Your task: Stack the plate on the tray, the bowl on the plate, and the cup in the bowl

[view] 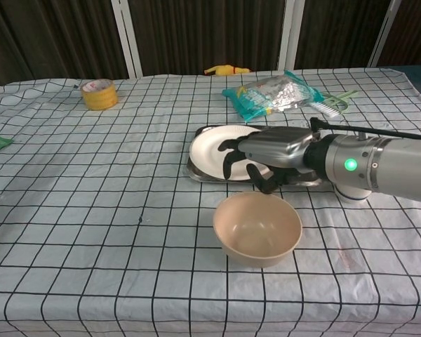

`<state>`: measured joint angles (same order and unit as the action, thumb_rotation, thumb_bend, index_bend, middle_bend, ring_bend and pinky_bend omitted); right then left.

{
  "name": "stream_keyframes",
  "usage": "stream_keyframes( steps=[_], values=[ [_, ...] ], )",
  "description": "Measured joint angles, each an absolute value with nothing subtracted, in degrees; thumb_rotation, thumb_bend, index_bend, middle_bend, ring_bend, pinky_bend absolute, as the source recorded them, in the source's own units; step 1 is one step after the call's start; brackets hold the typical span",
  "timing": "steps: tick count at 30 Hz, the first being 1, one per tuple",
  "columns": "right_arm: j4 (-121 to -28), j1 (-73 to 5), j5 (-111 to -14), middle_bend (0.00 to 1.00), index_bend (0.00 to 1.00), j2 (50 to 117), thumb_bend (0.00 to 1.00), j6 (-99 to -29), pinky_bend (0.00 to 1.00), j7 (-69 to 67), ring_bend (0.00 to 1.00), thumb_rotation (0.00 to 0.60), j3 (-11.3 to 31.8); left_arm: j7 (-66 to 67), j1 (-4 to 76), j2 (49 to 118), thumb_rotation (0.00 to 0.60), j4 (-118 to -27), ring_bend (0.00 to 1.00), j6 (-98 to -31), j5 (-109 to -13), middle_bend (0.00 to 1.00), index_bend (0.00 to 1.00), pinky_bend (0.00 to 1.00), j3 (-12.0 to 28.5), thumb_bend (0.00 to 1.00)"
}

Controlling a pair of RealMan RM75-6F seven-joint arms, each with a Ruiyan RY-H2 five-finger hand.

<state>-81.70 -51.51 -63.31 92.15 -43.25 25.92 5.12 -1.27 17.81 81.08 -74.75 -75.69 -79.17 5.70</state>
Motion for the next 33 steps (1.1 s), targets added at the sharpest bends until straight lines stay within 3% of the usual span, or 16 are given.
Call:
stream_keyframes(
  steps=[3, 7, 9, 13, 15, 22, 33],
  values=[
    [-82.7, -51.2, -64.8, 0.00, 0.25, 91.4, 0.89, -43.7, 0.00, 24.4, 0.00, 0.600, 5.0, -1.3, 17.9, 81.2, 0.600, -74.8, 0.00, -75.5, -79.2, 0.00, 0.00, 0.00, 5.8, 0.30],
    [-84.0, -50.7, -66.7, 0.00, 0.25, 90.3, 0.80, -44.4, 0.00, 23.4, 0.00, 0.600, 4.5, -1.2, 17.9, 81.2, 0.600, -74.8, 0.00, -75.4, -79.3, 0.00, 0.00, 0.00, 5.8, 0.30],
    [-85.1, -50.2, -68.1, 0.00, 0.25, 89.5, 0.69, -45.2, 0.00, 22.6, 0.00, 0.600, 4.2, -1.2, 17.8, 81.2, 0.600, -74.8, 0.00, -75.4, -79.3, 0.00, 0.00, 0.00, 5.8, 0.30],
    [-87.4, -49.0, -71.9, 0.00, 0.25, 87.5, 0.39, -47.3, 0.00, 21.0, 0.00, 0.600, 3.2, -1.2, 17.7, 81.2, 0.600, -74.9, 0.00, -75.3, -79.2, 0.00, 0.00, 0.00, 5.9, 0.30],
    [-88.5, -48.3, -74.5, 0.00, 0.25, 86.4, 0.32, -48.5, 0.00, 20.3, 0.00, 0.600, 2.4, -1.0, 17.8, 81.2, 0.600, -74.9, 0.00, -75.1, -79.2, 0.00, 0.00, 0.00, 5.9, 0.31],
    [-90.9, -45.9, -84.6, 0.00, 0.26, 83.4, 0.25, -52.6, 0.00, 17.9, 0.00, 0.600, -1.8, -0.6, 18.0, 81.6, 0.600, -74.8, 0.00, -74.6, -79.1, 0.00, 0.00, 0.00, 6.0, 0.30],
    [-93.2, -43.0, -95.7, 0.00, 0.28, 80.7, 0.24, -56.6, 0.00, 15.6, 0.00, 0.600, -7.6, -0.1, 18.1, 81.9, 0.600, -74.8, 0.00, -74.3, -78.9, 0.00, 0.00, 0.00, 6.2, 0.30]
  ],
)
